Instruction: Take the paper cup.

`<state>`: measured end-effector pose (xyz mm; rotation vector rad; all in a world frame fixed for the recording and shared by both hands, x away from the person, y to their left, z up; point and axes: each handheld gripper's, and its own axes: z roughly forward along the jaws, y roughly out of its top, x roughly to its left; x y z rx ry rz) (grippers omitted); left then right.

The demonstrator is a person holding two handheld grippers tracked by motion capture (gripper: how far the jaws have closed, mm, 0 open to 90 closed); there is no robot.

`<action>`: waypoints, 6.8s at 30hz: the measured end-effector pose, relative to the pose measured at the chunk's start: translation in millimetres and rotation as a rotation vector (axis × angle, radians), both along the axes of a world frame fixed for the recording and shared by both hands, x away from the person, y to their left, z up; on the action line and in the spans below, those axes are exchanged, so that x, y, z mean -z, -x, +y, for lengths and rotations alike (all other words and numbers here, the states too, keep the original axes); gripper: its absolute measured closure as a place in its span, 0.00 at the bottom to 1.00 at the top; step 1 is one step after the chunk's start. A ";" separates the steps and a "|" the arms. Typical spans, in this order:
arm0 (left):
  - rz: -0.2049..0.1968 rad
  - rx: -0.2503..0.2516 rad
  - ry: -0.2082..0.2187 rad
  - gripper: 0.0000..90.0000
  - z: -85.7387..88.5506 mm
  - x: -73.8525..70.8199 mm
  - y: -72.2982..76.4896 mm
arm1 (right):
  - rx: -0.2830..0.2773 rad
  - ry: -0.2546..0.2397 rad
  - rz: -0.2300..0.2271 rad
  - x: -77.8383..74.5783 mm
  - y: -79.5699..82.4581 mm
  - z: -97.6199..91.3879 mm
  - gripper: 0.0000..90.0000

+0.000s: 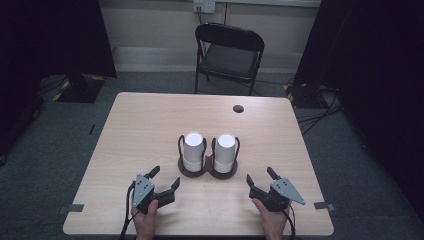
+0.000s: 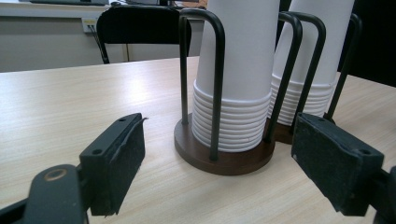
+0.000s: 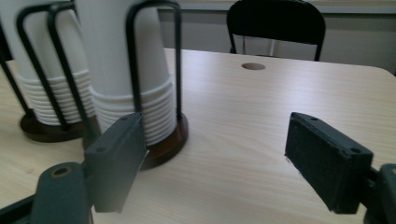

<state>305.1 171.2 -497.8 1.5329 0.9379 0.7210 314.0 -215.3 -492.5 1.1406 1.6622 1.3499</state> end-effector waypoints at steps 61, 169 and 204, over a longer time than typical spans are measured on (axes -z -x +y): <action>-0.009 0.015 -0.008 0.19 -0.2 0.0 0.3 | -0.304 -0.060 -0.040 -87.1 -37.5 52.0 0.36; 0.013 0.162 0.005 0.21 3.3 -0.2 -5.3 | -0.288 -0.072 -0.038 -118.5 -84.8 70.5 0.38; 0.081 0.227 0.098 0.27 -4.6 -4.7 -4.5 | -0.287 -0.197 -0.084 -131.2 -41.6 46.9 0.38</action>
